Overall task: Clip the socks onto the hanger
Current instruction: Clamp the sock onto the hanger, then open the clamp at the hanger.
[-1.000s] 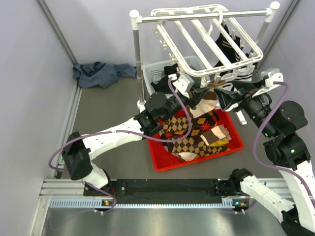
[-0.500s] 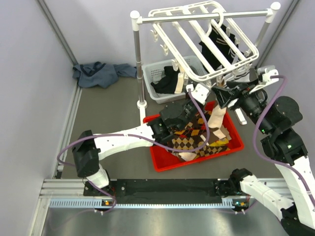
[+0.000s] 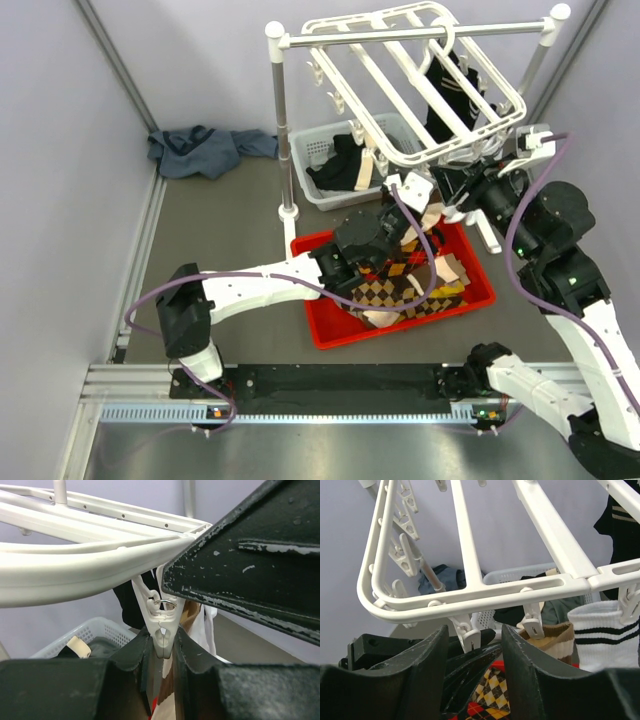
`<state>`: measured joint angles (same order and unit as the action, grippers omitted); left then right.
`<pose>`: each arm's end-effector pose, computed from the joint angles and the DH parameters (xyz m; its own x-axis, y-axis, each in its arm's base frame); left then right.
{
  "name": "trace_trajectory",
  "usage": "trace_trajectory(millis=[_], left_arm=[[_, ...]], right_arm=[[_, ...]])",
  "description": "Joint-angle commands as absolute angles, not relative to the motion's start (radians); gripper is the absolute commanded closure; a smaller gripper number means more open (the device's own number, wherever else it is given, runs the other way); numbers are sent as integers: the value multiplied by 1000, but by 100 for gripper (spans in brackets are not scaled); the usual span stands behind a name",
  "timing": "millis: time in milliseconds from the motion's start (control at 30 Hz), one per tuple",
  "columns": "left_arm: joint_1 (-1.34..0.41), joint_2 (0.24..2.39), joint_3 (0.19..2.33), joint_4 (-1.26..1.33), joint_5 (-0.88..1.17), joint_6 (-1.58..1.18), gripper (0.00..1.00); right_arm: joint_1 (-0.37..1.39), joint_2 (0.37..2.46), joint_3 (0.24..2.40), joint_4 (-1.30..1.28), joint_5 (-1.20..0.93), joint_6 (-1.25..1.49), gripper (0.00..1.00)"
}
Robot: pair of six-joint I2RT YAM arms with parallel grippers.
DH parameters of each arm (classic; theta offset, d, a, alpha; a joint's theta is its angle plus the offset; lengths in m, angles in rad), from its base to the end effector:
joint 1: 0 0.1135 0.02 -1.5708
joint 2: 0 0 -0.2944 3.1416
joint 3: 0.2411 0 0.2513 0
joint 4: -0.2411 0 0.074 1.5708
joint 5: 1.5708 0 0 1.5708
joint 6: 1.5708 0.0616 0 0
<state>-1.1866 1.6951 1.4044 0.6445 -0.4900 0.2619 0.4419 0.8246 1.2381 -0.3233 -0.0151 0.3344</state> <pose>0.1873 -0.3858 0.4376 0.2944 -0.1187 -0.9483 0.5967 0.7979 0.0854 0.1393 0.0669 0.4949 -0.0679 0.3309 -0.9412 -0.4435 0.8351 0.3256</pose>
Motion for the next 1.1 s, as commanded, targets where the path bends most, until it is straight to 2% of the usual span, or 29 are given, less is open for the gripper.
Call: trace_trajectory(millis=[0,267,467,633,700,733,1067], left_arm=[[-1203,1715,1431,664,-509,273,98],[-1203,1721,1434,664,-525,264,95],[-1203,1709,1422,658,-511,252,87],[-1201,1675,1370,678,-470,213,66],[-1201,1658,1356,678,-451,203,61],[-1200,1651,1339,673,-436,192,55],[-1123,1533,1221,677,-206,75,30]], right_arm=[[442,830,1240,-252,-3,370,57],[440,833,1210,-239,15,376,70],[440,839,1212,-247,15,350,89],[440,841,1206,-229,15,295,96],[440,844,1206,-221,18,278,99],[442,844,1206,-218,20,261,100],[442,857,1215,-206,3,193,100]])
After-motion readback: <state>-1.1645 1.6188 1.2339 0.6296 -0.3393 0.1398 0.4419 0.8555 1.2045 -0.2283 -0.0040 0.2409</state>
